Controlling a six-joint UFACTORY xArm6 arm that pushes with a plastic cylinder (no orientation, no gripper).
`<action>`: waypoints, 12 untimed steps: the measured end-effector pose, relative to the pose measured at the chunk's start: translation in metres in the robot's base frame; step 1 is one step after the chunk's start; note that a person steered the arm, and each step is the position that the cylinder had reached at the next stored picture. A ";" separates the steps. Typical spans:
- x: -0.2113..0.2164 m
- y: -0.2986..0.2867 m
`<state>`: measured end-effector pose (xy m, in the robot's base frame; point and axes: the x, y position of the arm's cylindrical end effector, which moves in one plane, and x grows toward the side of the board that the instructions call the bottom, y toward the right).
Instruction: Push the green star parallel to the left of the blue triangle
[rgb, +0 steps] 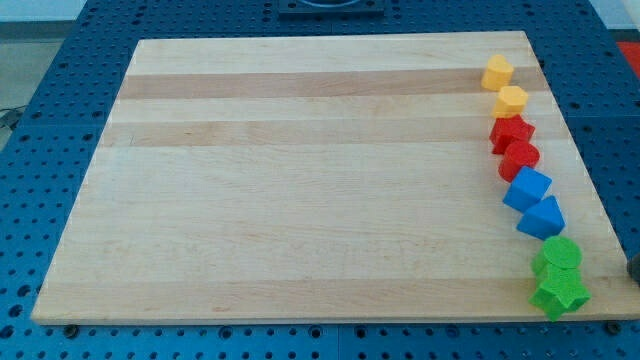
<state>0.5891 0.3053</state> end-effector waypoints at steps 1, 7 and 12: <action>0.015 -0.014; 0.029 -0.051; 0.028 -0.064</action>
<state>0.6176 0.2418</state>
